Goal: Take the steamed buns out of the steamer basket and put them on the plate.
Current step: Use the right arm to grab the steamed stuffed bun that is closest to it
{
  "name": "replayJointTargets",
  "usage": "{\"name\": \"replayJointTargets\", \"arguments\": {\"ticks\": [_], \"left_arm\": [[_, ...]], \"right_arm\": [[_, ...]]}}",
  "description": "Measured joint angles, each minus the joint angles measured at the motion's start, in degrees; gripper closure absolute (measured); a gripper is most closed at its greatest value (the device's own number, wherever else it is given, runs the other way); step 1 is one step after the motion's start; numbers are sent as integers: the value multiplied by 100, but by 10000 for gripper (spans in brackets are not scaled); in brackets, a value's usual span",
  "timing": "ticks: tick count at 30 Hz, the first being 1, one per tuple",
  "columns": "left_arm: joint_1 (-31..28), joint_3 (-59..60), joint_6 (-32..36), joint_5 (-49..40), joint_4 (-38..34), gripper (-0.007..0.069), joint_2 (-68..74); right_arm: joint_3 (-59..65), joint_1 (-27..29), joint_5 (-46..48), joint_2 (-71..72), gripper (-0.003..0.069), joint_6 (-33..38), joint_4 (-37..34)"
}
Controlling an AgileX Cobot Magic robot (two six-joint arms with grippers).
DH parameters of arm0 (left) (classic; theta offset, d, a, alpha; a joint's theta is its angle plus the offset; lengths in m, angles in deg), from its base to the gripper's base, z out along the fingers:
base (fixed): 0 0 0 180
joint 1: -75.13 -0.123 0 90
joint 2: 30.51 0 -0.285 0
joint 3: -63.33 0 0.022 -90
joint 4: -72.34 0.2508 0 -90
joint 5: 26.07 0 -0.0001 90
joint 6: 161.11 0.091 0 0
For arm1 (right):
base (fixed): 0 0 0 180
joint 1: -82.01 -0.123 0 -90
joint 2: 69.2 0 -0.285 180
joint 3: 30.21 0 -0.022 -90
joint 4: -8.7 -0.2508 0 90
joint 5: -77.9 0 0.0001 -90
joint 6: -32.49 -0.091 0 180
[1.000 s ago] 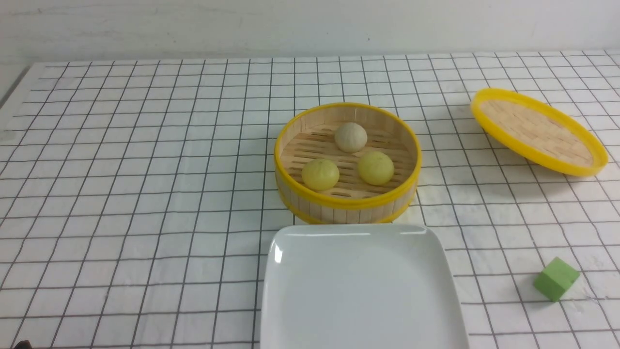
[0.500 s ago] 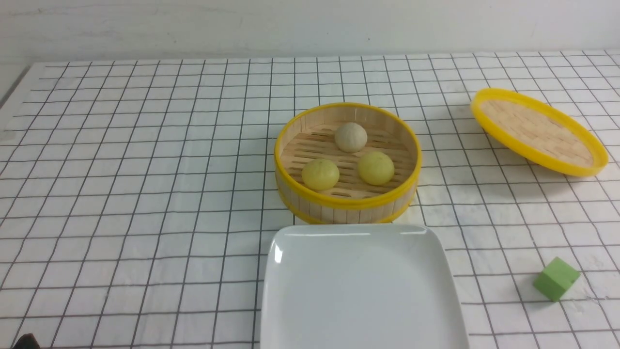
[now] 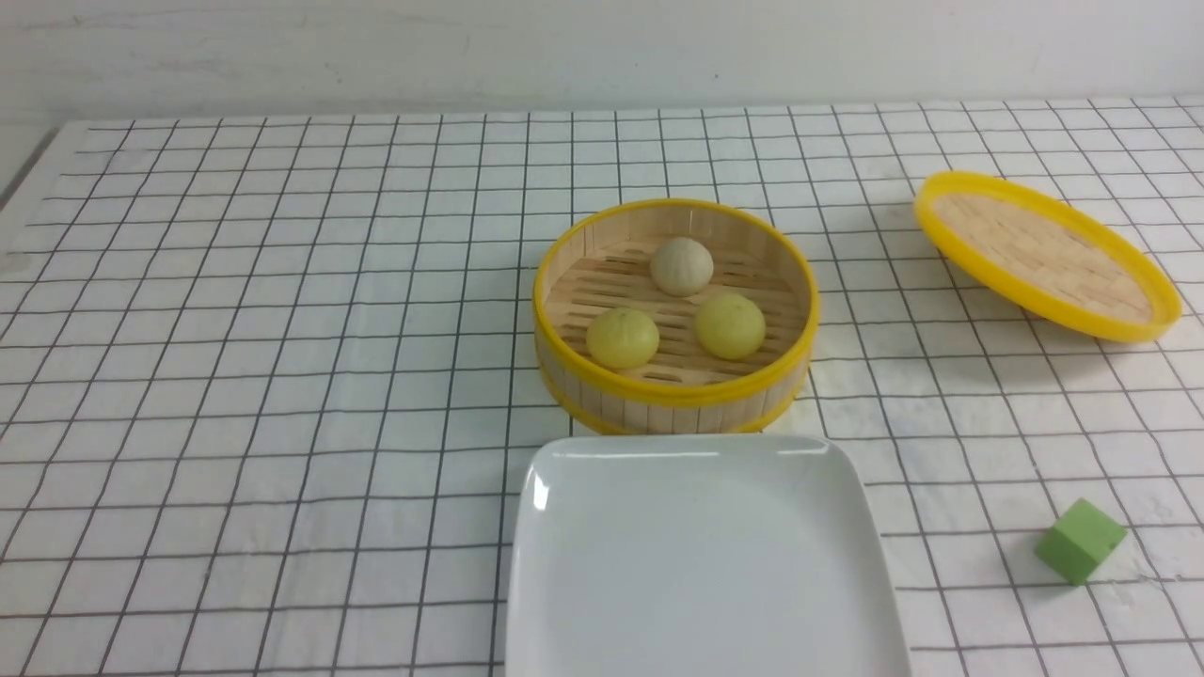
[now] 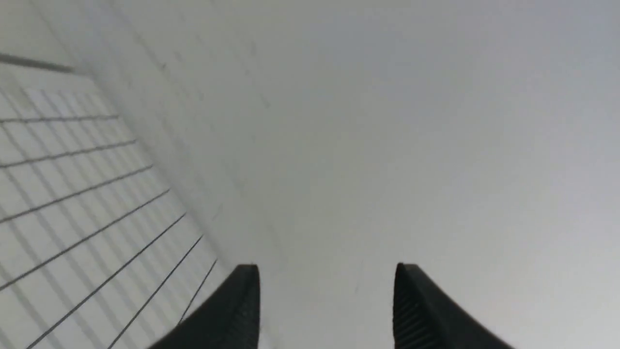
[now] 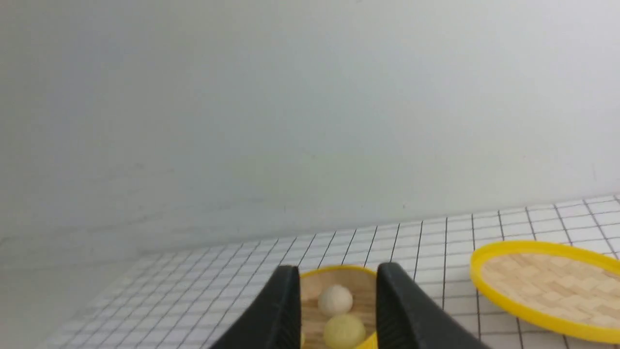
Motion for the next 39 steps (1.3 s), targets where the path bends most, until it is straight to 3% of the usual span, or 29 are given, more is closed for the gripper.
{"name": "replayJointTargets", "arguments": {"ticks": [2,6,10,13,16,29,39], "left_arm": [[0,0,68,494,-358,231,0],[0,0,168,670,-516,231,0],[0,0,187,-305,-221,231,0],[0,0,193,-1634,350,231,0],[0,0,233,-2179,544,231,0],[0,-19,336,-2633,686,233,0],[0,-1808,2281,-3742,1135,233,131]], "right_arm": [[0,0,147,-198,416,386,-226],[0,0,200,-459,416,754,-341],[0,0,151,-688,416,1144,-429],[0,0,150,-732,416,1660,-477],[0,0,160,-732,416,1972,-574],[0,0,496,-868,416,2323,-704],[-701,0,1026,-2445,416,2784,-712]]}}
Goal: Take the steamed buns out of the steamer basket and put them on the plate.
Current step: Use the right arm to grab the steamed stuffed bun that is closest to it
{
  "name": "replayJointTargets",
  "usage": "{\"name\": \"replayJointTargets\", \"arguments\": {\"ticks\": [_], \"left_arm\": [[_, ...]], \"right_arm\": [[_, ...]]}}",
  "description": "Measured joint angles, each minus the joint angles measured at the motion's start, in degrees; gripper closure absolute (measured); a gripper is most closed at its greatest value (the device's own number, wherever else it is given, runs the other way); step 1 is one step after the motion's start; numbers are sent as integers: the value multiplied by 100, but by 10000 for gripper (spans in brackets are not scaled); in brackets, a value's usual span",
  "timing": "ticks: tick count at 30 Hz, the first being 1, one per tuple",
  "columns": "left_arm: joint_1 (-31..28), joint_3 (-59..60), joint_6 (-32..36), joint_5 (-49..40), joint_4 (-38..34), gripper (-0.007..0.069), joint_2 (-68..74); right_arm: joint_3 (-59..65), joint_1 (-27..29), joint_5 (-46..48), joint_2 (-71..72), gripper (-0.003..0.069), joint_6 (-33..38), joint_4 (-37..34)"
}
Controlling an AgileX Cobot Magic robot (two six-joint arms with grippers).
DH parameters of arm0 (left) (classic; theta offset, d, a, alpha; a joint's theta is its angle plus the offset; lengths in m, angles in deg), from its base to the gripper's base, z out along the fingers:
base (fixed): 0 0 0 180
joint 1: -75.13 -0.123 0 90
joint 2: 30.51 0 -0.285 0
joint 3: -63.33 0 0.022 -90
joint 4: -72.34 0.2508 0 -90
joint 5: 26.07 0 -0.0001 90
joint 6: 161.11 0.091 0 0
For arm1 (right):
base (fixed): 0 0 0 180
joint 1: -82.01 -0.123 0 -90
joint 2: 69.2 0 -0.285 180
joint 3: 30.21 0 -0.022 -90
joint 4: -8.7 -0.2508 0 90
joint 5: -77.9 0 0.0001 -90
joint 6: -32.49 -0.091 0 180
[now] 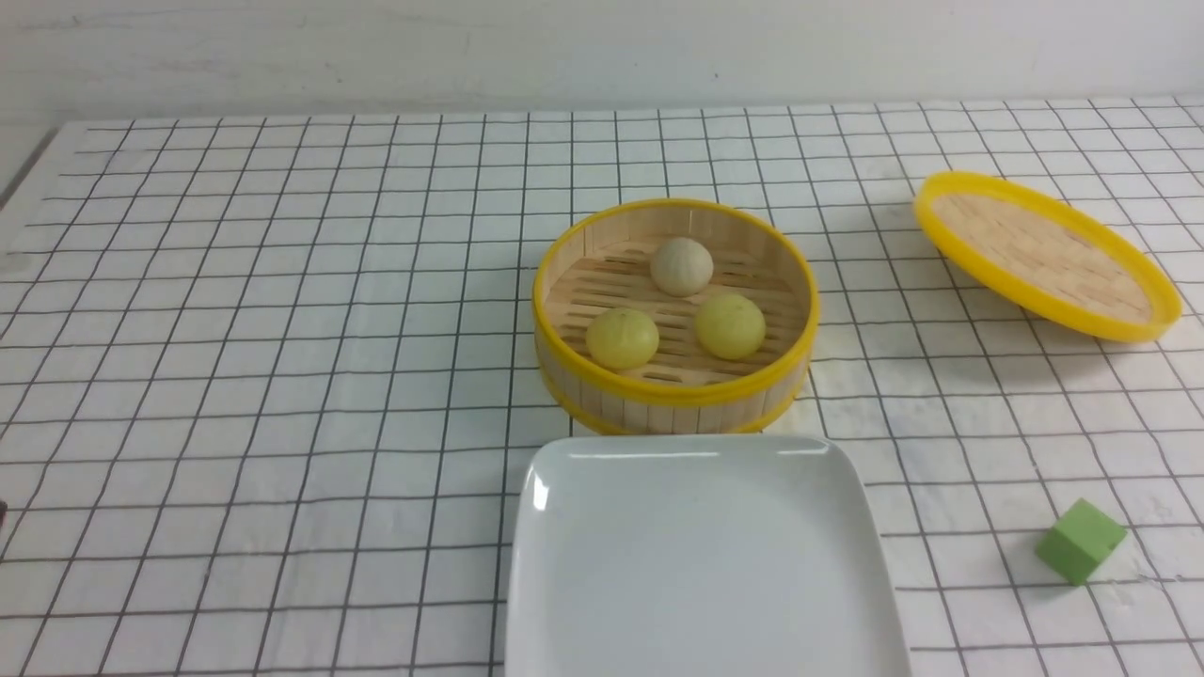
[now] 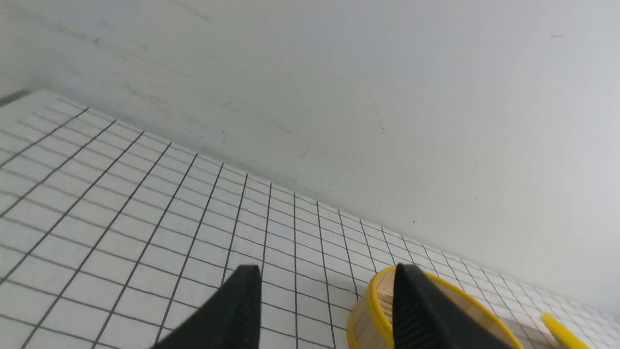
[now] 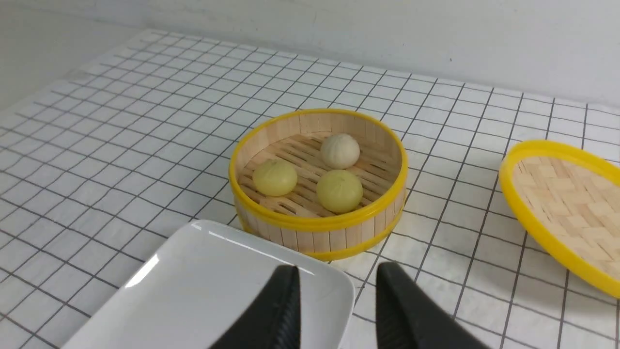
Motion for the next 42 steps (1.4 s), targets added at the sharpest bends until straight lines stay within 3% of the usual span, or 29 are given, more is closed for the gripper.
{"name": "replayJointTargets", "arguments": {"ticks": [6,10,14,16,17,19,23,25,32,37,42], "left_arm": [[0,-626,574,-920,26,233,830],[0,-814,1096,-1028,-143,233,1477],[0,-1069,2117,-1021,-948,239,2260],[0,-1225,2948,-1027,-1602,254,2578],[0,-1225,2948,-1027,-1663,256,2604],[0,-1333,3875,-1096,-2311,275,2869],[0,-1381,5146,-1443,-3284,306,3205],[0,-1381,5455,-1572,-3591,314,3287],[0,-1387,5711,-1937,-3751,320,3594],[0,-1387,5723,-2015,-3740,320,3644],[0,-1387,5728,-2051,-3722,320,3655]], "right_arm": [[-1255,0,568,-1440,416,134,0],[-1983,0,1119,-2373,416,254,-31],[-2647,0,1534,-3433,416,838,-390],[-2926,0,1757,-3871,416,1177,-674],[-2952,0,1778,-3959,416,1238,-698],[-3251,0,2010,-4447,416,1521,-881],[-3734,-160,2090,-5311,416,1708,-881],[-3995,-340,2090,-5732,416,1719,-793],[-5042,-1095,1946,-7023,373,1570,-35],[-5576,-1369,1738,-7722,316,1172,543],[-5980,-1554,1619,-8392,307,1047,821]]}}
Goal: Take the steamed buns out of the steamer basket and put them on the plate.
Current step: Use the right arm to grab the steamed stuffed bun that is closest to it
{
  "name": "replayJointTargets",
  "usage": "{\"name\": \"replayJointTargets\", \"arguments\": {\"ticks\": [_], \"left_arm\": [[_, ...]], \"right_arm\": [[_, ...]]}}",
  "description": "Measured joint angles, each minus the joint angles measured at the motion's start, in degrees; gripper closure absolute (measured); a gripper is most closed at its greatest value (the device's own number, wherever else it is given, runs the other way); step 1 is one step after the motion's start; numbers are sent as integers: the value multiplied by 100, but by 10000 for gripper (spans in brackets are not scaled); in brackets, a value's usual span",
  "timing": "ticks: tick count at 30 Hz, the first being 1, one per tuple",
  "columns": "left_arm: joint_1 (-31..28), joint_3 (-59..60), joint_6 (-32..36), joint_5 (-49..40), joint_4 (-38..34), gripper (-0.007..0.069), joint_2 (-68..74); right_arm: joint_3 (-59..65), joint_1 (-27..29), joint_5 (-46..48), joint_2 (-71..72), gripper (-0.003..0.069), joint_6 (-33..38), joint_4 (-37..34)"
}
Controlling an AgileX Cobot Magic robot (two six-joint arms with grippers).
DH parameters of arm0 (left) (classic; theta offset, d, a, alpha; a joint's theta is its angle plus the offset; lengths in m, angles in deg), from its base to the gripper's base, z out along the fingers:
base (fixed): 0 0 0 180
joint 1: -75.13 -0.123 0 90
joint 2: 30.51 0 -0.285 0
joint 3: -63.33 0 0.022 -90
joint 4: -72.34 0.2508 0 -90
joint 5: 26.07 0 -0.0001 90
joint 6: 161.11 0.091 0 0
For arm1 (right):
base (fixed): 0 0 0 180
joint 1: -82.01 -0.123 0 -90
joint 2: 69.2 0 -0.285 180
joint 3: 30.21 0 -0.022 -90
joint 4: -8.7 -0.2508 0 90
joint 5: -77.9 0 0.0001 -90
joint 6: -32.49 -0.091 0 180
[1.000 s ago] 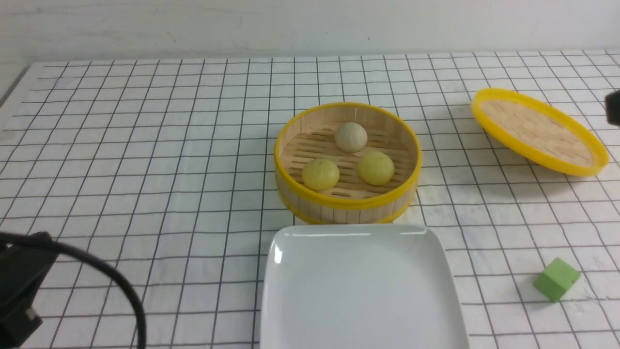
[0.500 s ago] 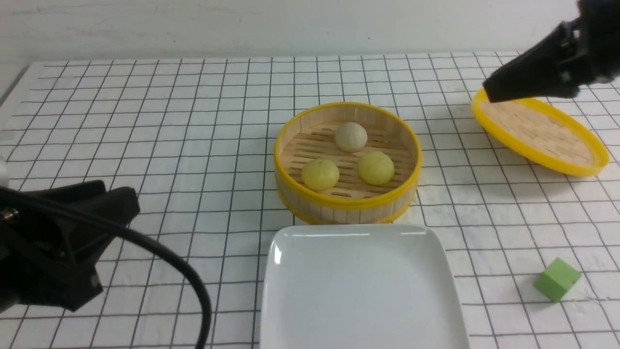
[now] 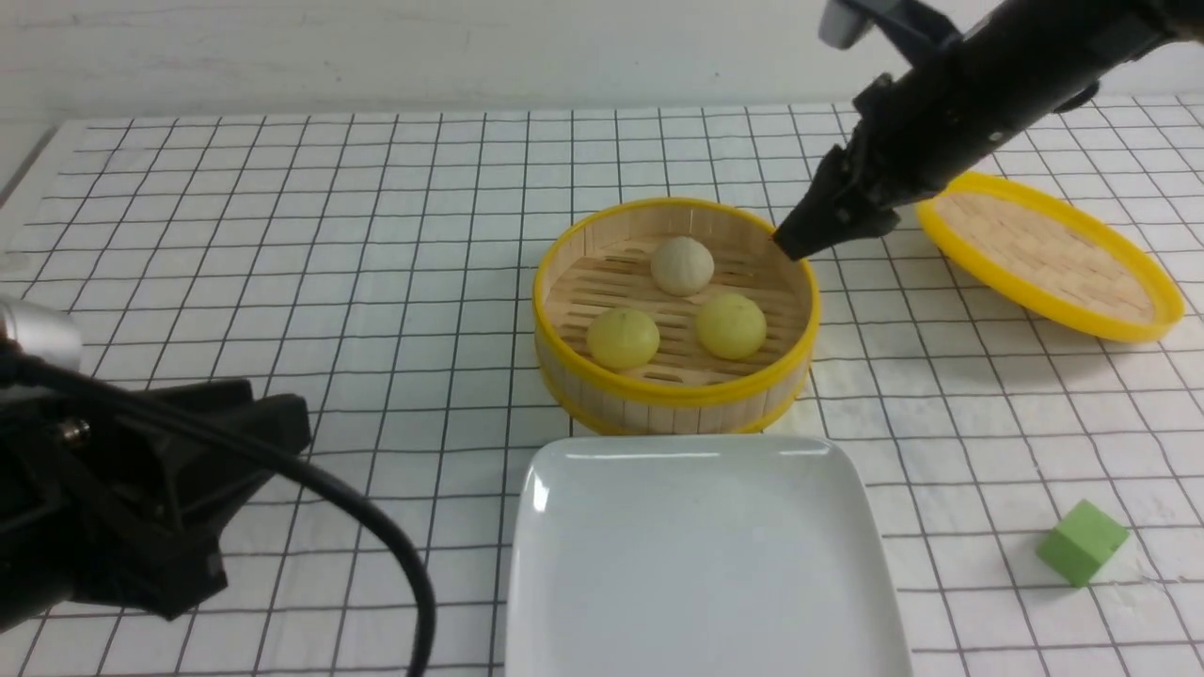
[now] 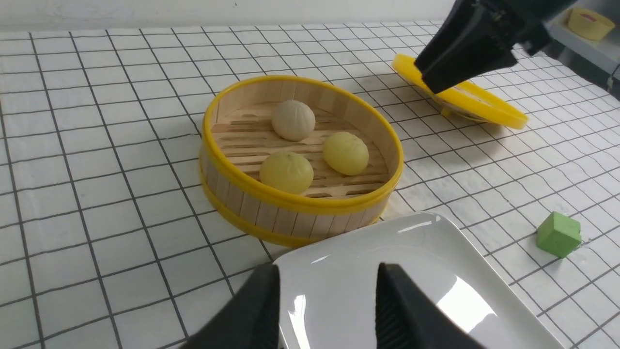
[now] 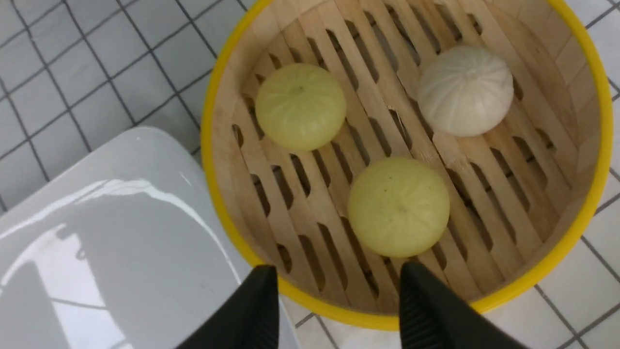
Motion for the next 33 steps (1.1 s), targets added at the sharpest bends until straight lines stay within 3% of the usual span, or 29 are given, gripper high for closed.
{"name": "replayJointTargets", "arguments": {"ticks": [7,12,24,26,30,33], "left_arm": [[0,0,0,-62,23,320,0],[0,0,0,-66,123,320,0],[0,-2,0,-80,227,320,0],[0,-2,0,-80,232,320,0],[0,-2,0,-80,267,320,0],[0,-2,0,-80,352,320,0]], "right_arm": [[-486,-299,32,-775,307,-240,543],[-1097,-561,60,-1374,306,-712,1311],[-1608,-597,108,-1936,316,-972,1497],[-1613,-597,108,-1953,342,-994,1497],[-1658,-597,153,-1912,586,-994,1508],[-1678,-597,270,-1765,645,-994,1565]]}}
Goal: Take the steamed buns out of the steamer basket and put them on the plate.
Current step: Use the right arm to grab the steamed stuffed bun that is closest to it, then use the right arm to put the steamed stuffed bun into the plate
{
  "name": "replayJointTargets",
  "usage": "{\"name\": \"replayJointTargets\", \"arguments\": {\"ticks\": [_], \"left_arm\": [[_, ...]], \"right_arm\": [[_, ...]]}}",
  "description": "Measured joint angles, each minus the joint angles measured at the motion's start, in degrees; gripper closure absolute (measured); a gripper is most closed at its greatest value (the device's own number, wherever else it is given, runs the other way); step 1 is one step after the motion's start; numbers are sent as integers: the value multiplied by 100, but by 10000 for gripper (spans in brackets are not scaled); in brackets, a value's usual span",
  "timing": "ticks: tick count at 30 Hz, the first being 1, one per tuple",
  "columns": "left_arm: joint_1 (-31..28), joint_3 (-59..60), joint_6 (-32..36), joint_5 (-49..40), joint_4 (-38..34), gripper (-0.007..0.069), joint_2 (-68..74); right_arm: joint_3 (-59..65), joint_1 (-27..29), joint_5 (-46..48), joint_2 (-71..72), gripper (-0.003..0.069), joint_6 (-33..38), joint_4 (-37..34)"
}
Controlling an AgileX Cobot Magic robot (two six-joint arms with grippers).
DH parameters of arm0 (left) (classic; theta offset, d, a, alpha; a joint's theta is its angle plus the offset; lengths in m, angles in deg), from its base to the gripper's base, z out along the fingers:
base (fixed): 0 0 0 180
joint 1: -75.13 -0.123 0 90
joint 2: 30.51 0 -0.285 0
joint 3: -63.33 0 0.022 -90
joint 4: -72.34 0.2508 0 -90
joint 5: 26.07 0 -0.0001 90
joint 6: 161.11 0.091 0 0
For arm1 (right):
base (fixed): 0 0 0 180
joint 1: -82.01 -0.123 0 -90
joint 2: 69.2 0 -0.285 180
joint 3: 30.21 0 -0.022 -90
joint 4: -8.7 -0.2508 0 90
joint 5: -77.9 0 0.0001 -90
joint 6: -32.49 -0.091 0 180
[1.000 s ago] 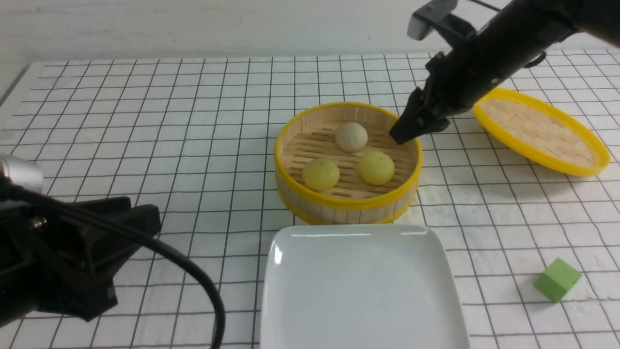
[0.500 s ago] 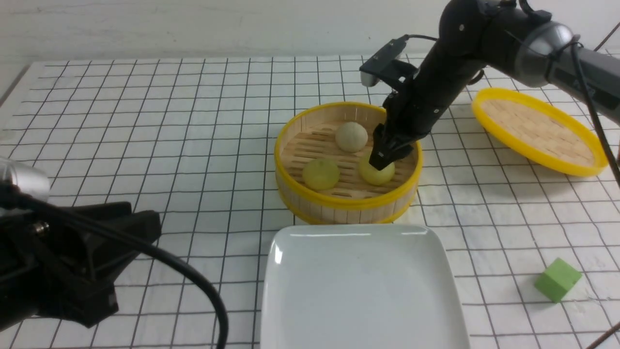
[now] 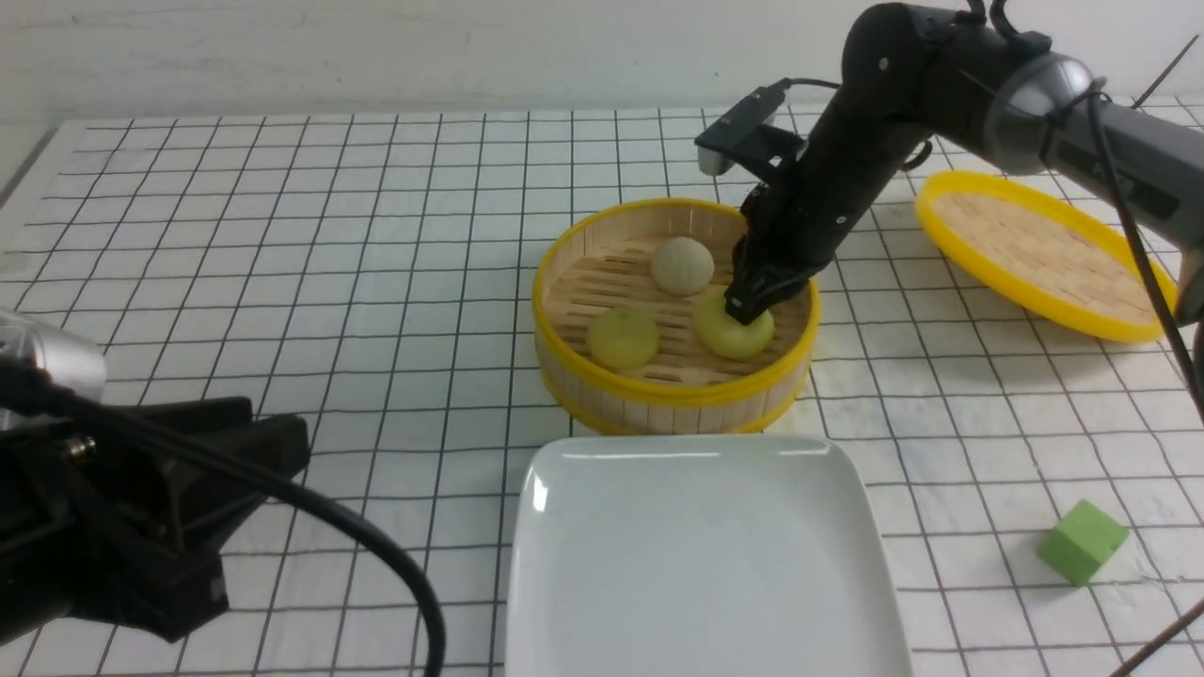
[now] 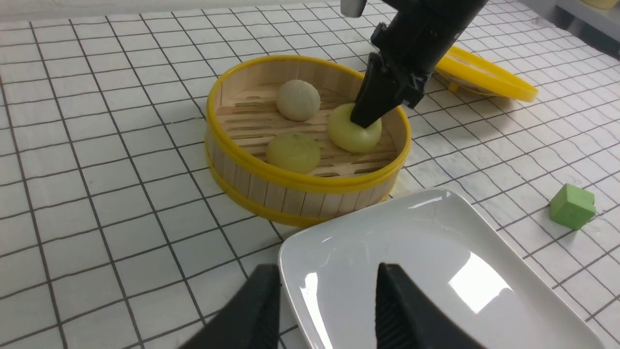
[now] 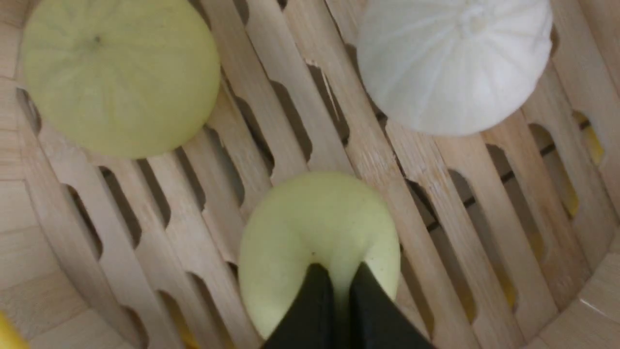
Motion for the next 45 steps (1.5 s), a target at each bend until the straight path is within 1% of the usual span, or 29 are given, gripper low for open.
{"name": "replayJointTargets", "arguments": {"ticks": [3,8,9,11,15,18,21,22,23,25,31,38,40,45], "left_arm": [[0,0,-5,0,58,320,0],[0,0,-5,5,58,320,0],[0,0,-5,5,58,320,0],[0,0,-5,5,58,320,0],[0,0,-5,11,63,320,0],[0,-5,-5,17,63,320,0],[0,-5,-5,16,63,320,0],[0,-5,-5,16,63,320,0],[0,-5,-5,10,69,320,0],[0,-5,-5,-1,69,320,0],[0,-5,-5,-1,73,321,0],[0,-5,-51,-56,80,321,0],[0,-5,-76,-61,80,321,0],[0,1,-87,-67,84,321,0]], "right_arm": [[0,0,123,362,645,-45,99],[-36,0,386,1124,644,-358,94],[-36,0,514,1396,644,-655,52],[-41,0,572,1539,644,-825,7],[48,0,636,1864,644,-1581,-263],[320,-19,630,1900,644,-1871,-431],[907,-128,630,1977,644,-2095,-412],[907,-139,630,1988,644,-2101,-397],[1306,-262,626,2131,643,-2117,-318],[1695,-421,612,2357,641,-2117,-244],[2506,-766,612,2897,639,-2117,-71],[3442,-803,517,2936,638,-2117,290],[3749,-803,290,2936,638,-2094,326],[4462,-803,-846,2936,638,-1868,323]]}}
